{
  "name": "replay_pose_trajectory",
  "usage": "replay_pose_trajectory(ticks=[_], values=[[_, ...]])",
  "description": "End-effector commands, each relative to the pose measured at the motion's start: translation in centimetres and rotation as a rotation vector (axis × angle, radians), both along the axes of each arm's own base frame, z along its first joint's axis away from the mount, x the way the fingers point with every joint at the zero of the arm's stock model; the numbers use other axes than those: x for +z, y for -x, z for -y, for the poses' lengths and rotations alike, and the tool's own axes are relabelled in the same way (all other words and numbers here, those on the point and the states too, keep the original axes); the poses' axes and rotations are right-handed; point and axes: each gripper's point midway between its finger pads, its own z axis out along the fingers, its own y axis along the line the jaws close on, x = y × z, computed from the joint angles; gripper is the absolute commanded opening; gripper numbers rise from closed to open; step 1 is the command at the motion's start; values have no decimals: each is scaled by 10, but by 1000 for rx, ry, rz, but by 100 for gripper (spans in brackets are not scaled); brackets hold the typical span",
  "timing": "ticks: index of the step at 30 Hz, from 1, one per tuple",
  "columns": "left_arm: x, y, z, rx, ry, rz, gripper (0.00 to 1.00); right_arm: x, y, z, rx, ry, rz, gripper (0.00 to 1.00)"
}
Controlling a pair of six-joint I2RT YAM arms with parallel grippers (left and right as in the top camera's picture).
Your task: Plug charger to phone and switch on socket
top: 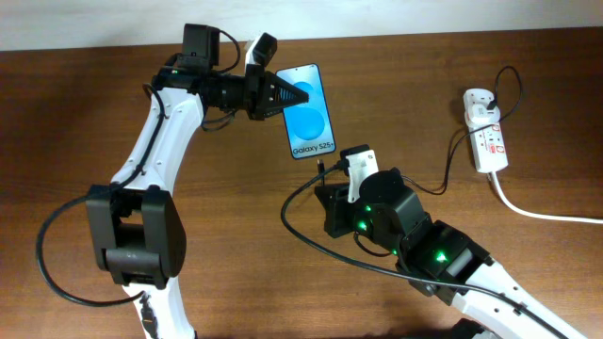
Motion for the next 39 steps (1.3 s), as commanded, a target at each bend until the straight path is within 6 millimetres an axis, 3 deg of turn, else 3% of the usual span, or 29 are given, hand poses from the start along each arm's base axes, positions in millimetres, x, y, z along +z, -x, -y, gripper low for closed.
replay_pose_trajectory(ticks=[1, 7, 14, 17, 22, 32, 39], values=[[12, 4, -3, -25, 45, -6, 0, 11, -9, -2, -8, -4, 35, 4], [12, 4, -3, -25, 45, -6, 0, 6, -14, -11, 11, 1, 18, 4], [12, 4, -3, -25, 48, 15, 0, 14, -15, -12, 29, 18, 43, 4], [12, 4, -3, -25, 50, 29, 0, 3, -9, -7, 30, 56, -3, 4], [12, 4, -3, -25, 50, 29, 0, 19, -9, -7, 41, 49, 34, 4], [13, 4, -3, -25, 50, 30, 0, 13, -4, -3, 43, 74, 1, 4], [13, 3, -3, -25, 50, 33, 0, 20, -3, -3, 44, 72, 5, 4]])
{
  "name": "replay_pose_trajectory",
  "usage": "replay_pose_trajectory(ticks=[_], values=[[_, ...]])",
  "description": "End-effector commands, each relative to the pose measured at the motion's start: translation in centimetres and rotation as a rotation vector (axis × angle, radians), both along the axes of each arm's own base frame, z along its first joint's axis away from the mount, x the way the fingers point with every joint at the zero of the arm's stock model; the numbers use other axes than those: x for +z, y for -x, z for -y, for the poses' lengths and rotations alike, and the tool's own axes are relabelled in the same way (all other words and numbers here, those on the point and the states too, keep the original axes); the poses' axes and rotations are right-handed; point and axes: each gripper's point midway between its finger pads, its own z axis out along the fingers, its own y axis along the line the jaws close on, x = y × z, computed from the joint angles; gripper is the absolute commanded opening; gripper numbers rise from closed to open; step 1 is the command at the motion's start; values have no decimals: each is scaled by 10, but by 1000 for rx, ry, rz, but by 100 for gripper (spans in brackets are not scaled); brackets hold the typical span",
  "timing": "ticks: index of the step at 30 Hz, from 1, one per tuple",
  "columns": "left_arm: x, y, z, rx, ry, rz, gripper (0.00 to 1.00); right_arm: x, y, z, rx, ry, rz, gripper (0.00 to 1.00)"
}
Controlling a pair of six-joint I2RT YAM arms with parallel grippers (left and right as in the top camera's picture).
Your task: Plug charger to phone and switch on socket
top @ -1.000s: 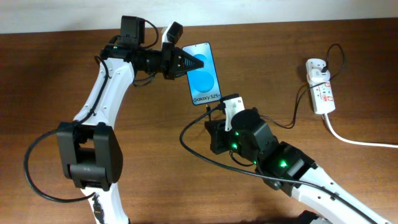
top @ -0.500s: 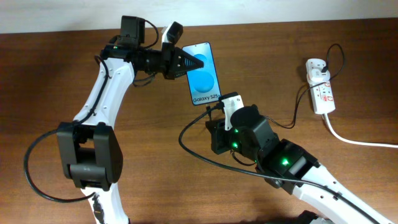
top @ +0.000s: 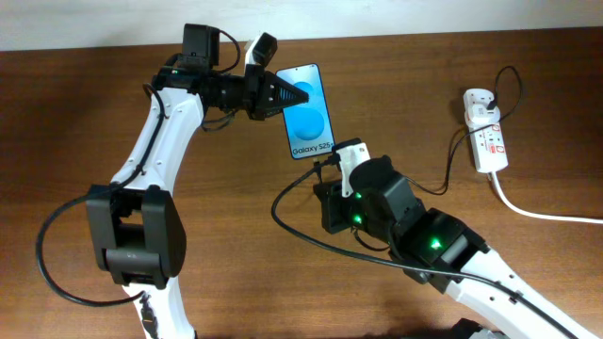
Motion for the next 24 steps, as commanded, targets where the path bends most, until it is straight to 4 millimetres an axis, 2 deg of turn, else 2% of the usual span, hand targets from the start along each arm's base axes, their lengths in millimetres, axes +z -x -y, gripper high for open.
replay_pose_trajectory(ticks=[1, 24], values=[[10, 2, -3, -16, 36, 29, 0, 16, 0, 0, 7, -18, 31, 4], [9, 5, -3, -17, 32, -12, 0, 16, -2, 1, -3, -14, 37, 4]])
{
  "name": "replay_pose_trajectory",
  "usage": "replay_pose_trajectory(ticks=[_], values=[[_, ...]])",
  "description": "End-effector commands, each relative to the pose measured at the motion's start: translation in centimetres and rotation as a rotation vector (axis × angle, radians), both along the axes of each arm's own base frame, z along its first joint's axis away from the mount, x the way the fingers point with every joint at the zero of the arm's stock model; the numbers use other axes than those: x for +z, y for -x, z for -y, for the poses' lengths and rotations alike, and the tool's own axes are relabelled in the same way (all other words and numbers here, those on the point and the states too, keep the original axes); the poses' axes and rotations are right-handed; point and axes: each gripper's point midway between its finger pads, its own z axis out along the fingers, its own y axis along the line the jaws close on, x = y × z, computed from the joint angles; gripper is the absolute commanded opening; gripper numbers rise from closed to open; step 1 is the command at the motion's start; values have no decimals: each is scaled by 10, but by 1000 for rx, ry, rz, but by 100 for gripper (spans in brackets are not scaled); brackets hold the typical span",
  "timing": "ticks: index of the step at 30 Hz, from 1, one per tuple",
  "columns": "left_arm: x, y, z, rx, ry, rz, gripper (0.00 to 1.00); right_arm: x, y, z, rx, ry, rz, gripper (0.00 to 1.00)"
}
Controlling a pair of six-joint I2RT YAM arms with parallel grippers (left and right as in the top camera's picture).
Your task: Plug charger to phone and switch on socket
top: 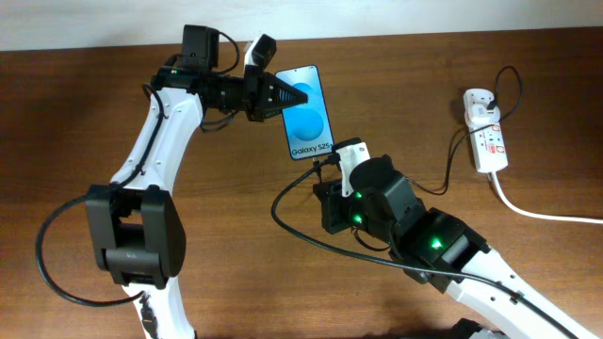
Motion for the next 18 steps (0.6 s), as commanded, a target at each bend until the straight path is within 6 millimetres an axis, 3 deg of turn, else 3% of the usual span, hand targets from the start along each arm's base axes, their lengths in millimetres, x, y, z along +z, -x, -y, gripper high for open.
replay_pose_trajectory(ticks=[1, 18], values=[[10, 3, -3, -16, 37, 17, 0, 16, -3, 1, -4, -17, 42, 4], [7, 1, -3, -5, 19, 17, 0, 12, -2, -4, 17, -23, 24, 4]])
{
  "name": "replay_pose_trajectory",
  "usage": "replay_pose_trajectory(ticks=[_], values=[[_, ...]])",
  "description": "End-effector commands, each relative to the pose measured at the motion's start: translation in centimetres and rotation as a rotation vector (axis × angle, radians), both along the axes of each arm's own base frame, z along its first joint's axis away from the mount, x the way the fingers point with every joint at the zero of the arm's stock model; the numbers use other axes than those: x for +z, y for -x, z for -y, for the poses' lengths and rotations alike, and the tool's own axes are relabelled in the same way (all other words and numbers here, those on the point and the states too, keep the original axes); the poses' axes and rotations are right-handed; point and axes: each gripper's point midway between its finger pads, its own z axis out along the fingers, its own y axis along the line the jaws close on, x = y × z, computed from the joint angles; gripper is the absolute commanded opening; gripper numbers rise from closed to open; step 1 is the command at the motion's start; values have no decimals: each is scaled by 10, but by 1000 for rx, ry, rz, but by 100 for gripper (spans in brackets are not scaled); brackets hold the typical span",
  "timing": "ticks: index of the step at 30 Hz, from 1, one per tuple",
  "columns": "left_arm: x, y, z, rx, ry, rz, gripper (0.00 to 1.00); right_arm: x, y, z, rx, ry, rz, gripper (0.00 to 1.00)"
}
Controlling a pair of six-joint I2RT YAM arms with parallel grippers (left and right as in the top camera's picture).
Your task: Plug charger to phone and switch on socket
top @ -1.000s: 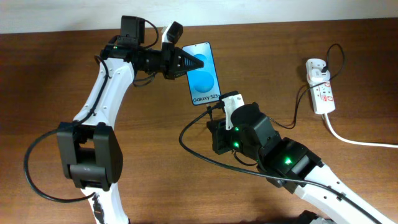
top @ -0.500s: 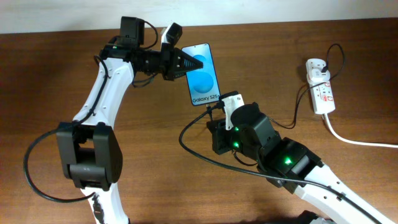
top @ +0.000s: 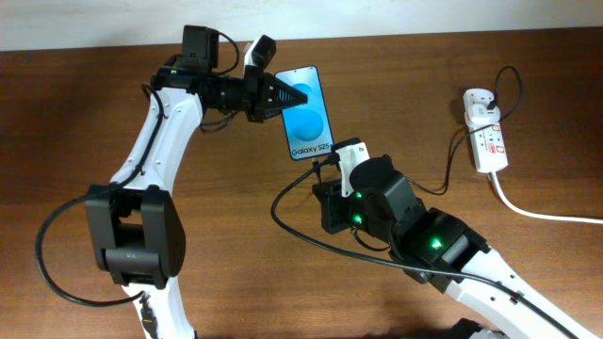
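A phone (top: 311, 118) with a blue screen reading Galaxy S25+ lies flat on the wooden table. My left gripper (top: 284, 97) reaches in from the left, its black fingers closed over the phone's upper left edge. My right gripper (top: 323, 168) sits just below the phone's bottom edge, shut on the small black charger plug (top: 321, 161); the wrist mostly hides its fingertips. Whether the plug is seated in the port cannot be told. The black cable (top: 280, 215) loops left from the plug and runs under the right arm. The white socket strip (top: 490, 141) lies at the far right.
A white charger adapter (top: 480, 104) sits in the top of the strip, with its black cable (top: 459, 155) trailing toward the right arm. A white mains lead (top: 537, 213) runs off the right edge. The left arm's base (top: 132, 235) stands at the front left.
The left gripper stayed on the phone's left edge throughout. At the oldest moment the right gripper held the plug a little lower and to the right of the phone's bottom edge. By 1.4 s ago it was up against that edge, and it has remained there.
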Motion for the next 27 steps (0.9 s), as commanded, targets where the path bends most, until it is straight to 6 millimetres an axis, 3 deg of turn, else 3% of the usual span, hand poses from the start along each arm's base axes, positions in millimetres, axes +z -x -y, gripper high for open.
replay_pose_trajectory(ticks=[1, 27], values=[[9, 2, -1, -13, 27, 25, 0, 12, -3, -3, 10, -18, 26, 4], [12, 4, -1, -23, 38, -22, 0, 15, -5, -4, 7, -25, 38, 4]])
